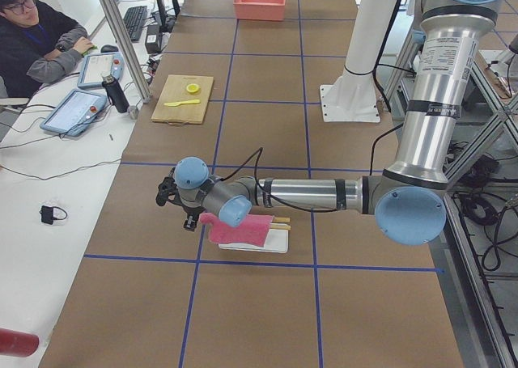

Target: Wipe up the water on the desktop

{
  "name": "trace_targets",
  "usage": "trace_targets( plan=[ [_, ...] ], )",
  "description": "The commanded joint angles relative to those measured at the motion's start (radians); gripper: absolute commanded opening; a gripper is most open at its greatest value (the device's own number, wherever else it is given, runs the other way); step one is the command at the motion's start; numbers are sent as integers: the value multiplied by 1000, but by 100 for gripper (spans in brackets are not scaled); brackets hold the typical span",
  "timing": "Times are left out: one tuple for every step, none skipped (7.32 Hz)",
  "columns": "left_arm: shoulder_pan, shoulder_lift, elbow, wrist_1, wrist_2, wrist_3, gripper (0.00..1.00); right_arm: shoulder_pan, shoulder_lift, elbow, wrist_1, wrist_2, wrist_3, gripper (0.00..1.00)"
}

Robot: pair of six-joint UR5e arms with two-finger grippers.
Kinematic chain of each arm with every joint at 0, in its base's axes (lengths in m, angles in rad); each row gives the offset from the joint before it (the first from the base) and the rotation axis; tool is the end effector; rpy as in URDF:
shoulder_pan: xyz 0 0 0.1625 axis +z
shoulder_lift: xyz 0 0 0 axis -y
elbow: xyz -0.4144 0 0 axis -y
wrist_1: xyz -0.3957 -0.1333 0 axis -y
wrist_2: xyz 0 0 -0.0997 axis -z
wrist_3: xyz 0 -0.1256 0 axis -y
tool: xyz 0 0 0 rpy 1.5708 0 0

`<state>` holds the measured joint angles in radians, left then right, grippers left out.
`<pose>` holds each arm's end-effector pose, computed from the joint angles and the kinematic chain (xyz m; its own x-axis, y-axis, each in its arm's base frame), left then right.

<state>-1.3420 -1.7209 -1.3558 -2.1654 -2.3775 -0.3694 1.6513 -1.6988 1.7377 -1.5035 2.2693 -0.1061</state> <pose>0.0916 -0.5812 0.6225 0.6219 0.1742 -0.7635 0.0309 0.9687 0.2462 0.0887 -0.4461 0.6432 0.7730 -0.1113 0.6246 0.0019 0.9849 0.1731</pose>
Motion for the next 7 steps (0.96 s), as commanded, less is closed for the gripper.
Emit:
trace_targets(
  plan=[
    [3, 29, 3, -42, -17, -3, 64, -1, 1, 0, 0, -1, 0, 100],
    [3, 38, 0, -45, -31, -3, 63, -1, 1, 0, 0, -1, 0, 100],
    [4, 38, -2, -45, -38, -3, 59, -1, 1, 0, 0, -1, 0, 100],
    [6, 38, 0, -45, -42, -2, 58, -1, 1, -1, 0, -1, 0, 100],
    [10, 38, 0, -45, -42, -2, 56, -1, 1, -1, 0, -1, 0, 100],
    [20, 38, -2, -45, -42, -2, 52, -1, 1, -1, 0, -1, 0, 100],
    [26, 41, 3, -69, -43, -5, 46, -1, 1, -1, 0, -2, 0, 100]
  ],
)
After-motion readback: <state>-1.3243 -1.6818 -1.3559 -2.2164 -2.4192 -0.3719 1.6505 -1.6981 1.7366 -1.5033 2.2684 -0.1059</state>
